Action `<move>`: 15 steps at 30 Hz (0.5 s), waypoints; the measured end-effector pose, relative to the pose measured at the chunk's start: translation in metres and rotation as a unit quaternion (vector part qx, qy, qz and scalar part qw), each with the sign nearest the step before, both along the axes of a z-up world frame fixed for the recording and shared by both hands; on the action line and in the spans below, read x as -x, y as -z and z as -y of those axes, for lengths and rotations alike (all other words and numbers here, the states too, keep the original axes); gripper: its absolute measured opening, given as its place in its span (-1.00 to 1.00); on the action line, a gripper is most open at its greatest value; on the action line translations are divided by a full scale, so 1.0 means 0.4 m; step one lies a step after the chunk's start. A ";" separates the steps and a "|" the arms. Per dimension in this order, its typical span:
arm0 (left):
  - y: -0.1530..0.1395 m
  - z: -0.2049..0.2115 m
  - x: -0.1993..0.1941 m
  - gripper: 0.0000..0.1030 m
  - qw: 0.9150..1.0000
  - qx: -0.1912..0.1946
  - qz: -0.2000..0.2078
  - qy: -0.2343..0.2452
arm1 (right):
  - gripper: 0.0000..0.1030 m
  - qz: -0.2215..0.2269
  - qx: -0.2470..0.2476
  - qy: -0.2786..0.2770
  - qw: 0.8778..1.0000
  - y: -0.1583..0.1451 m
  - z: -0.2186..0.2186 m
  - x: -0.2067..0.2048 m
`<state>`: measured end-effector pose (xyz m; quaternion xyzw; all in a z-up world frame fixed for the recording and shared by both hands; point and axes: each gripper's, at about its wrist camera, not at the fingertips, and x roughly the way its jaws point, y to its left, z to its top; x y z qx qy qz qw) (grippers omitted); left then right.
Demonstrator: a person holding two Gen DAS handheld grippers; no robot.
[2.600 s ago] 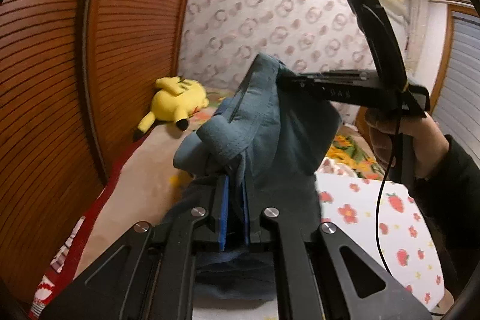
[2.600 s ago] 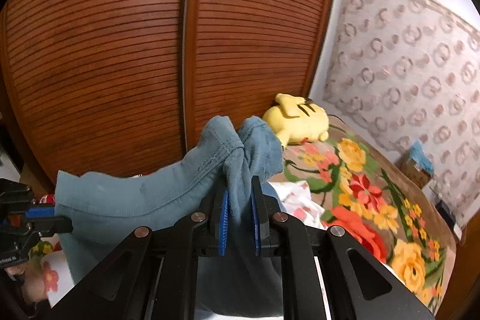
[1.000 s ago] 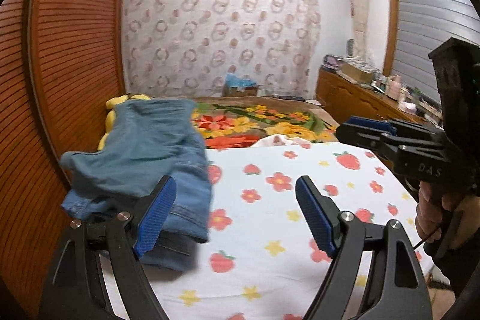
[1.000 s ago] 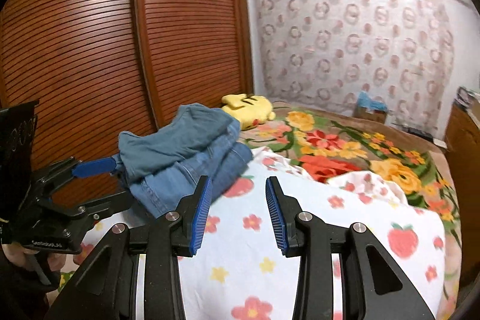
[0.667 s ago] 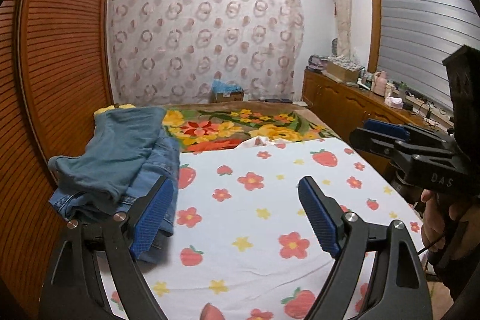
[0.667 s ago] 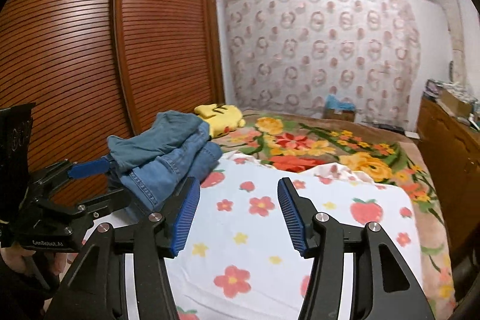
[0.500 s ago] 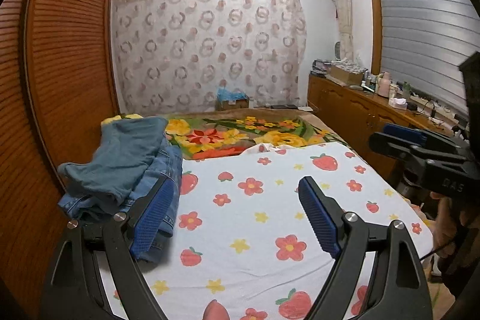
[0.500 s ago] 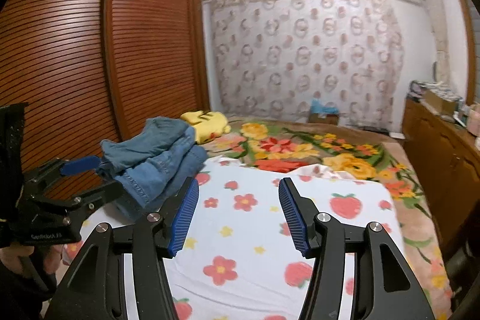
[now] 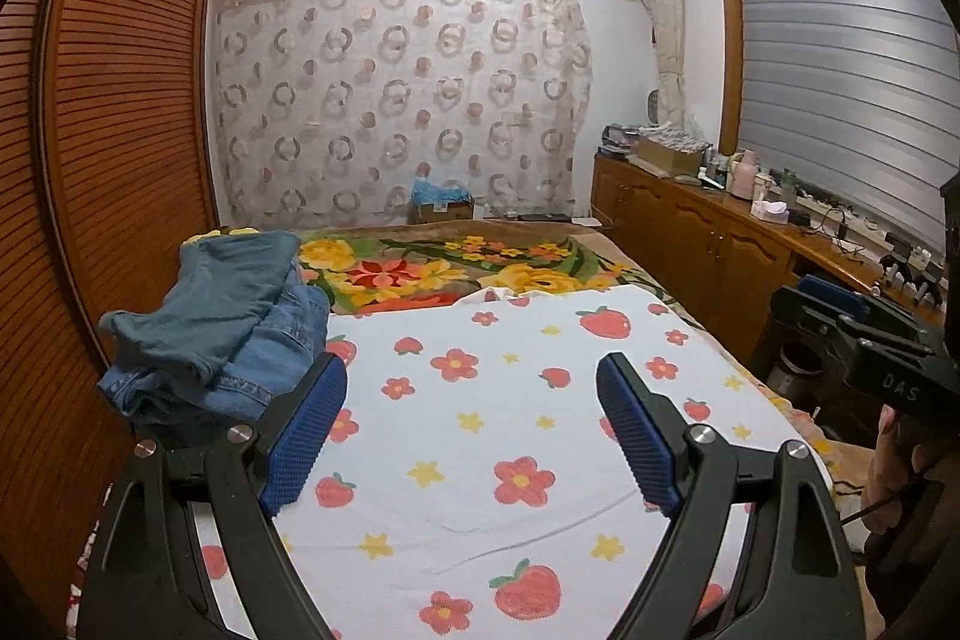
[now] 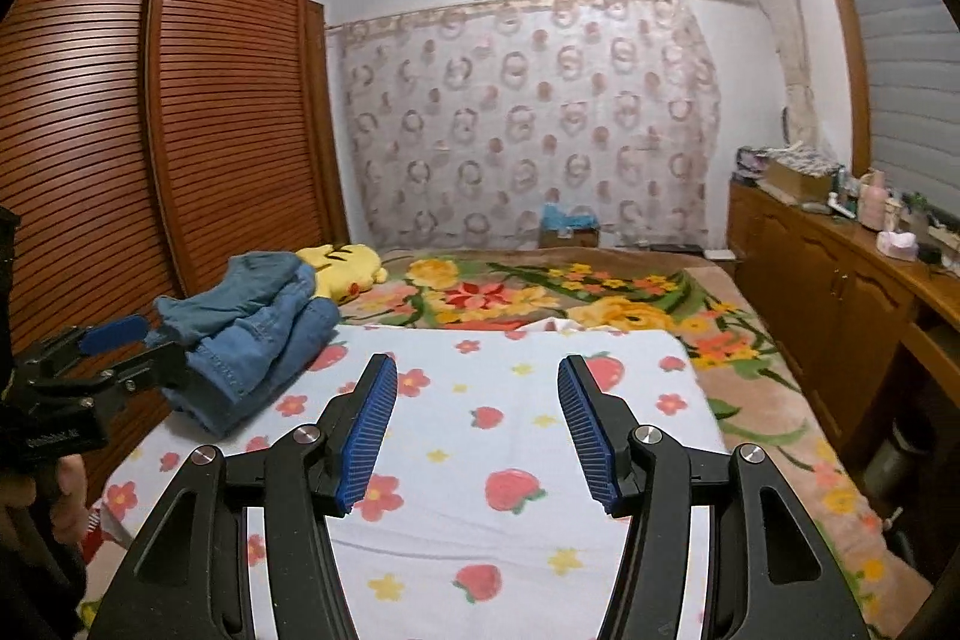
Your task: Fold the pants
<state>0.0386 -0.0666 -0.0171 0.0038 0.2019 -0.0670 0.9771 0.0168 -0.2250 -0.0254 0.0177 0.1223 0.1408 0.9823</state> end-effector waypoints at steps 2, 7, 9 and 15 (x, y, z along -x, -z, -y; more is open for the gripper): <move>0.004 0.001 0.002 0.66 1.000 -0.003 -0.001 -0.002 | 0.13 -0.003 -0.004 0.005 1.000 0.004 -0.004 0.006; 0.023 0.003 0.006 0.66 1.000 -0.004 -0.008 -0.008 | 0.13 -0.008 0.001 0.011 1.000 0.017 -0.020 0.014; 0.027 0.003 0.007 0.66 1.000 -0.005 -0.010 -0.011 | 0.13 -0.011 0.000 0.012 1.000 0.017 -0.024 0.010; 0.031 0.001 0.007 0.67 1.000 -0.005 -0.012 -0.017 | 0.13 -0.011 0.000 0.013 1.000 0.015 -0.025 0.005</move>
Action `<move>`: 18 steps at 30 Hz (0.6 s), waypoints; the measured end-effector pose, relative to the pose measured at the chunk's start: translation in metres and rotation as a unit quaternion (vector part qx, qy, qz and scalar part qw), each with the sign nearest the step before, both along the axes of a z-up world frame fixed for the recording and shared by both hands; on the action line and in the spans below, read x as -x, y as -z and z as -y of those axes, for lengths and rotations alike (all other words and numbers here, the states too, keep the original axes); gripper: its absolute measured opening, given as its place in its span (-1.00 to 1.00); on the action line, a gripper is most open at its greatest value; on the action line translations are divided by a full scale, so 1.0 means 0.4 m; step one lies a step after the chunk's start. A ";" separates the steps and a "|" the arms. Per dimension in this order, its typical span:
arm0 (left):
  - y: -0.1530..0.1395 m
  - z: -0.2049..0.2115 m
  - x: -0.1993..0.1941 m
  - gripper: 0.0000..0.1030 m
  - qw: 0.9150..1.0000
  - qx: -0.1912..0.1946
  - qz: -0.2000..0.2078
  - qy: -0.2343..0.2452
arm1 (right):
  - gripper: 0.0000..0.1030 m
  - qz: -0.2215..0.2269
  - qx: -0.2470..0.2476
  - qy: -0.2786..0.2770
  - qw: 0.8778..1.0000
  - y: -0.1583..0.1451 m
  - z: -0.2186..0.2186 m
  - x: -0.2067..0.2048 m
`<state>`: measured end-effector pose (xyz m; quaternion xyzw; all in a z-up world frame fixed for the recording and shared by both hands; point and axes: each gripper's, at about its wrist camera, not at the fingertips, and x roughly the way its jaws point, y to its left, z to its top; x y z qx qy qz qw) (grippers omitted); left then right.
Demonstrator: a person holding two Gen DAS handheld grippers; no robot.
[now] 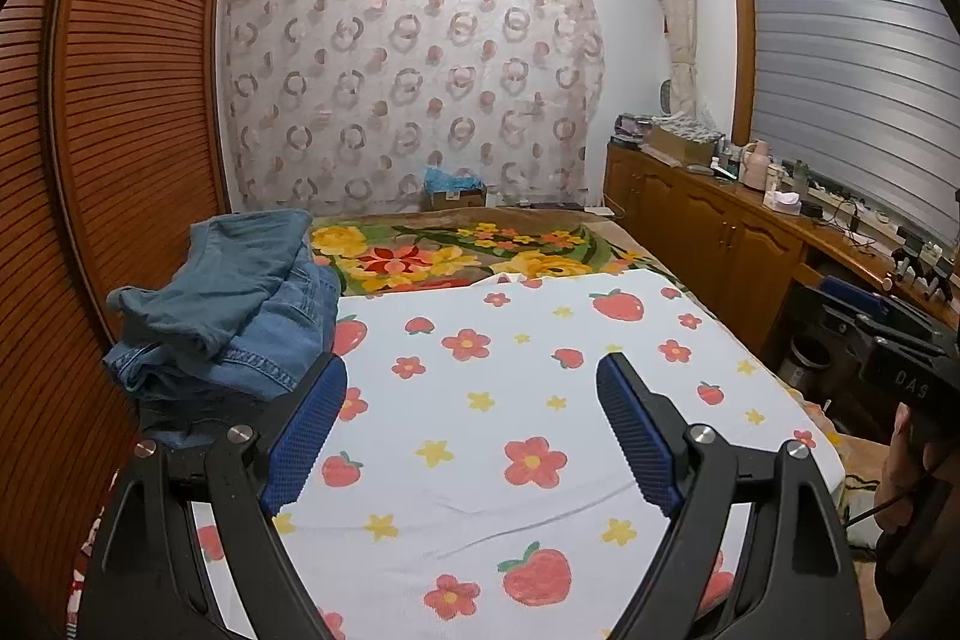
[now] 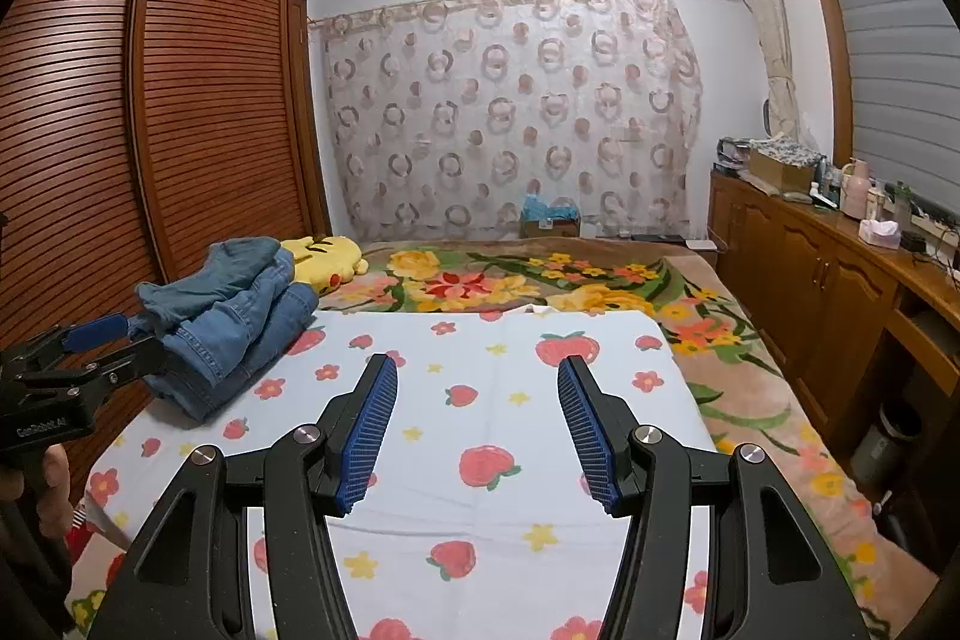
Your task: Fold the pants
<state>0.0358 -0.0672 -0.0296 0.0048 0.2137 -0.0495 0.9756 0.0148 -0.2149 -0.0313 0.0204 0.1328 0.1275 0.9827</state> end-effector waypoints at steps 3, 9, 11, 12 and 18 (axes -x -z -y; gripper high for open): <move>0.000 -0.001 0.001 0.66 1.000 -0.001 0.001 0.000 | 0.13 0.001 0.001 0.001 1.000 -0.004 -0.002 -0.003; 0.000 -0.002 0.000 0.67 1.000 0.001 0.000 0.001 | 0.13 0.003 0.000 0.000 1.000 0.005 0.011 -0.002; 0.000 -0.002 0.001 0.67 1.000 0.000 0.001 0.001 | 0.13 0.003 0.001 -0.001 1.000 0.003 0.010 -0.003; 0.000 -0.002 0.000 0.67 1.000 0.000 0.001 0.001 | 0.13 0.003 0.001 -0.001 1.000 0.008 0.014 -0.002; 0.001 -0.002 0.001 0.67 1.000 0.000 0.001 0.000 | 0.13 0.005 0.001 -0.004 1.000 0.012 0.023 -0.001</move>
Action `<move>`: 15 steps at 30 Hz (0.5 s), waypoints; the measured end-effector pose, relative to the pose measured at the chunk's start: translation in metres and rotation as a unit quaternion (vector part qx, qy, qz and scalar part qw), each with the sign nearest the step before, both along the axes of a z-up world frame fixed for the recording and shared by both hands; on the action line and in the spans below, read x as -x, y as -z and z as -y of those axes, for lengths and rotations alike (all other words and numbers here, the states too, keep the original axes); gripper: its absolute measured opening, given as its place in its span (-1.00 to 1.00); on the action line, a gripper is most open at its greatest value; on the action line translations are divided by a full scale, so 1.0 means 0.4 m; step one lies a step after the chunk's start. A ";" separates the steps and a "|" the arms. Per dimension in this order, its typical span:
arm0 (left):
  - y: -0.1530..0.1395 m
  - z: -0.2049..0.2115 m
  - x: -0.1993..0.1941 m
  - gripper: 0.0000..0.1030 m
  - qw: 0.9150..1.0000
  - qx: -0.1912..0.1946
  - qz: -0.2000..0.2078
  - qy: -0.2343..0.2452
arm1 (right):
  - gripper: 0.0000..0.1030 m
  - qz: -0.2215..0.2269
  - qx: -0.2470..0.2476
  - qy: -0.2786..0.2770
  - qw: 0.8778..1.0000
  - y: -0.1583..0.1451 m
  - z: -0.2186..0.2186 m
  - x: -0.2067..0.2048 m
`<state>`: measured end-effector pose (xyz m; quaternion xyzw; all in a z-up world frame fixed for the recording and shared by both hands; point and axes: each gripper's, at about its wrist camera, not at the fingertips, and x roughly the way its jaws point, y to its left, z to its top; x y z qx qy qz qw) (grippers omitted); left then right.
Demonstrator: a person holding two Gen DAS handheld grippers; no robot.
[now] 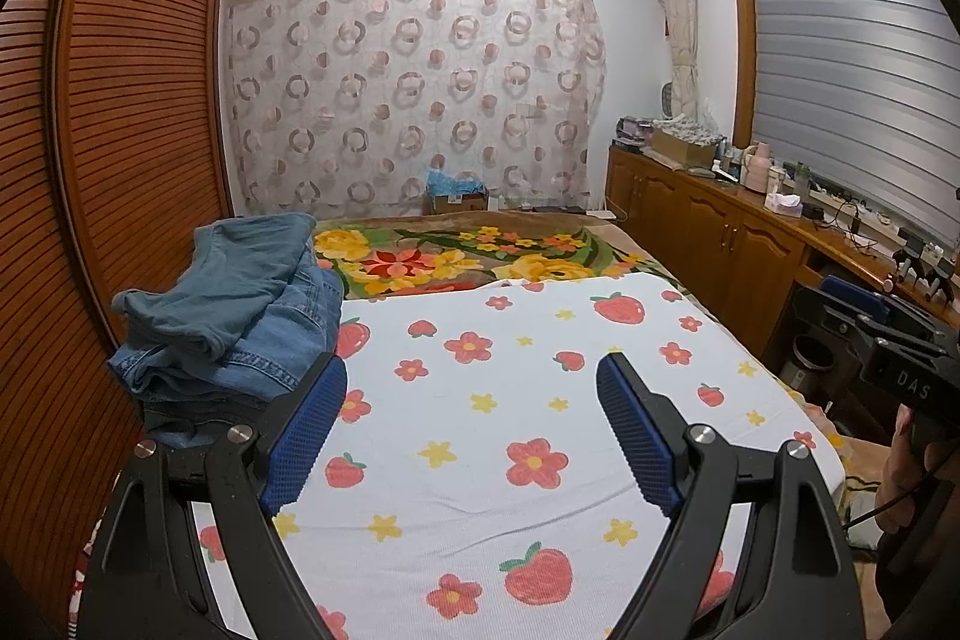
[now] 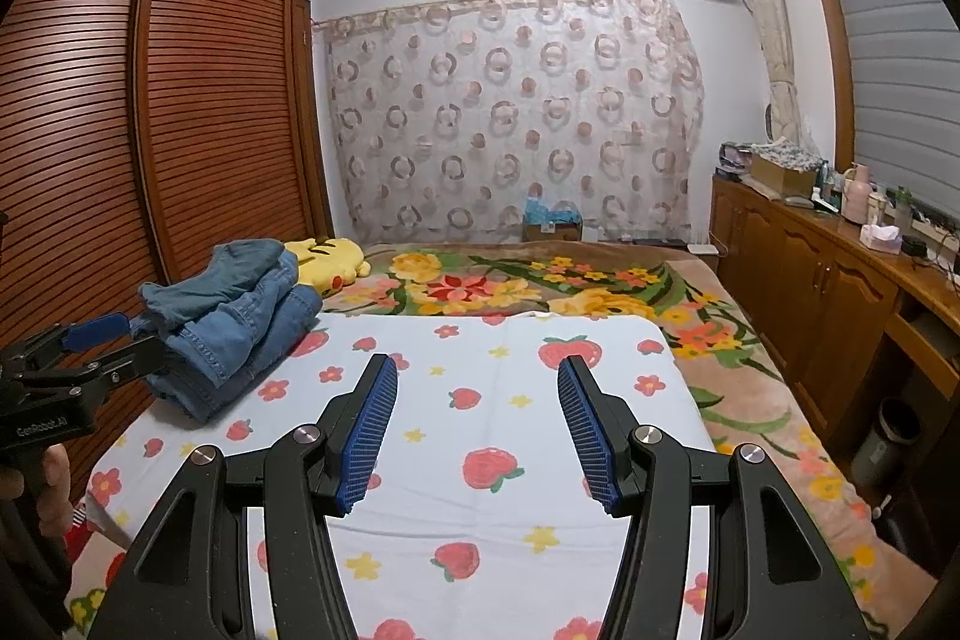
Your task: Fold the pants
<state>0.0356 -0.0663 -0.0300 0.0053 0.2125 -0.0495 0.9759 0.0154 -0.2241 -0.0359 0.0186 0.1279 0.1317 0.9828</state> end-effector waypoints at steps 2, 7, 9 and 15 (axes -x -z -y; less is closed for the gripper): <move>0.000 -0.001 0.000 0.67 1.000 0.001 0.000 0.000 | 0.13 0.001 0.001 -0.001 1.000 0.001 0.002 0.000; 0.001 -0.001 0.000 0.67 1.000 -0.001 0.000 0.000 | 0.13 0.002 0.001 -0.002 1.000 0.009 0.010 0.001; 0.002 -0.001 0.000 0.67 1.000 0.000 0.000 0.000 | 0.13 0.002 0.001 -0.003 1.000 0.011 0.009 0.003; 0.004 -0.001 0.000 0.66 1.000 0.000 0.001 0.000 | 0.13 0.003 0.002 -0.002 1.000 0.009 0.013 0.000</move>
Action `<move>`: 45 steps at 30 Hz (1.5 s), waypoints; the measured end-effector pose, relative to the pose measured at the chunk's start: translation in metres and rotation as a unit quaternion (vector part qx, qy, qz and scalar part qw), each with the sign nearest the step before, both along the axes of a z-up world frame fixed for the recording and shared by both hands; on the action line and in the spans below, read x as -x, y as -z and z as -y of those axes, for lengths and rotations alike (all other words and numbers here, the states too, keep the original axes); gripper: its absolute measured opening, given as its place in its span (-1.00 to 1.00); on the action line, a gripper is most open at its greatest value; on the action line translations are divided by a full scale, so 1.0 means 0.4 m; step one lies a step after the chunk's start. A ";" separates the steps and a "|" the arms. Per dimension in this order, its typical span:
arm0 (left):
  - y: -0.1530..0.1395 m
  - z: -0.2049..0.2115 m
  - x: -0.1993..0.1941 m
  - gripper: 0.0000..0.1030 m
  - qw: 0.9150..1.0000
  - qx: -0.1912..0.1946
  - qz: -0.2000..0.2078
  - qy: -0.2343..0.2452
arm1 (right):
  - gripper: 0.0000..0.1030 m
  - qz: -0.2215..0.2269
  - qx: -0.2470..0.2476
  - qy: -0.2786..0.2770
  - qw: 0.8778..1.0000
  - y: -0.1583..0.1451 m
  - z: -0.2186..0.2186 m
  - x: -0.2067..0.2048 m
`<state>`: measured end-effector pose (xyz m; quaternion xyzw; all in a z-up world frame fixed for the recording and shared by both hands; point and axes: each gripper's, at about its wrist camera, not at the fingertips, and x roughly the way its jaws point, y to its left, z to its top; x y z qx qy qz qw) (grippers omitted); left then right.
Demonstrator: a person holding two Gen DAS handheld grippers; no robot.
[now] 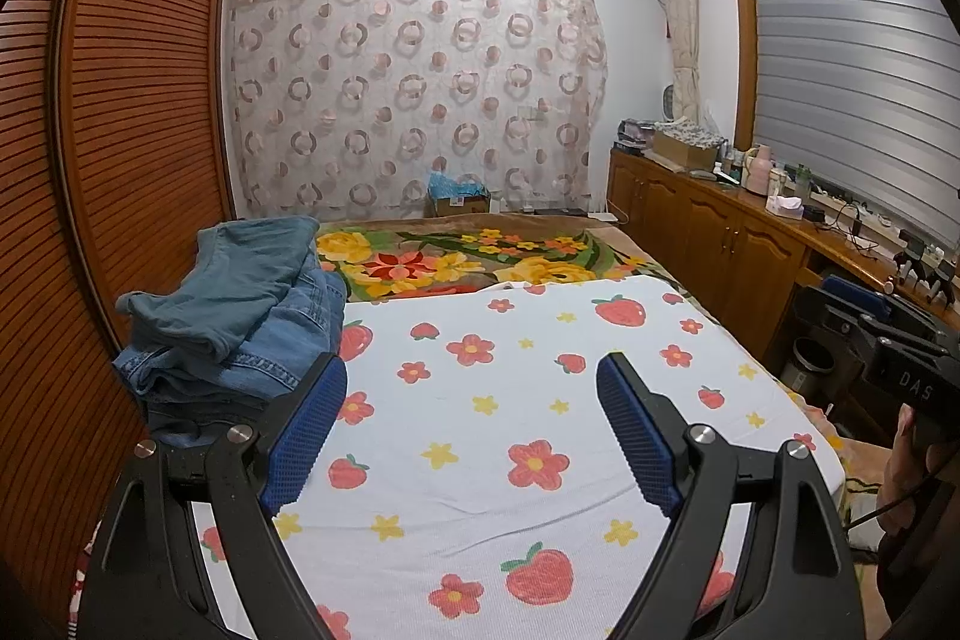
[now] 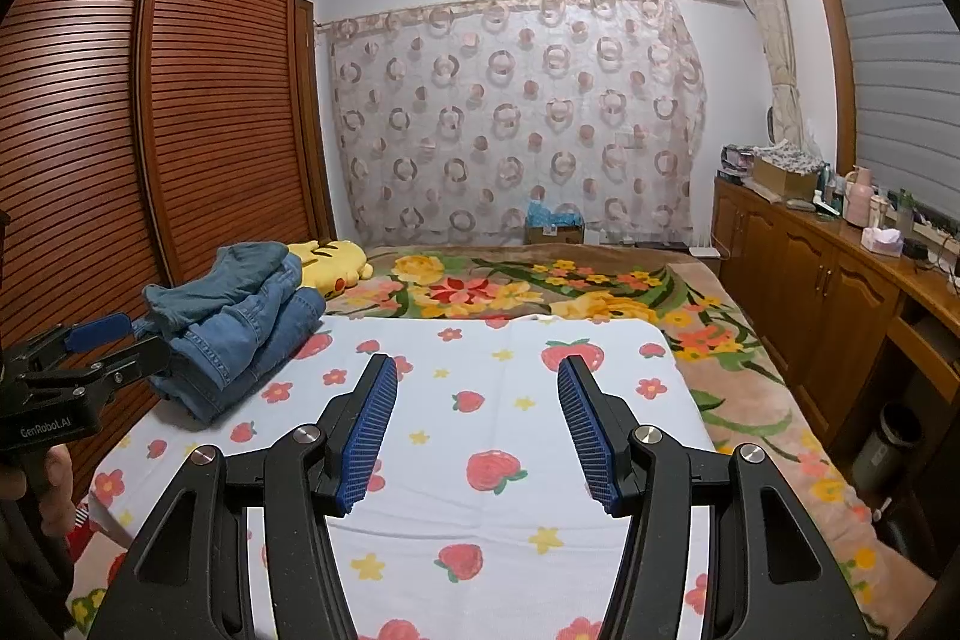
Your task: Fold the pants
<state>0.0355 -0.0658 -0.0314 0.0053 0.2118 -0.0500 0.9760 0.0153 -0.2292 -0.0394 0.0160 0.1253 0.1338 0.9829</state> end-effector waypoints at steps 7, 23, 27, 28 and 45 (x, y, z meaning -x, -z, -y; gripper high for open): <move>0.002 0.000 0.000 0.67 1.000 0.000 0.000 0.000 | 0.13 0.001 0.000 -0.001 1.000 -0.002 0.004 -0.003; 0.008 0.000 0.001 0.67 1.000 0.000 0.001 0.000 | 0.13 0.001 0.000 -0.001 1.000 0.001 0.001 -0.001; 0.009 0.001 0.001 0.67 1.000 0.000 0.002 0.000 | 0.13 0.001 0.000 -0.001 1.000 0.001 0.002 -0.001; 0.009 0.001 0.001 0.67 1.000 0.000 0.002 0.000 | 0.13 0.001 0.000 -0.001 1.000 0.002 0.001 -0.001; 0.015 0.000 0.002 0.67 1.000 0.000 0.003 0.000 | 0.13 0.001 0.001 -0.001 1.000 0.003 0.001 -0.001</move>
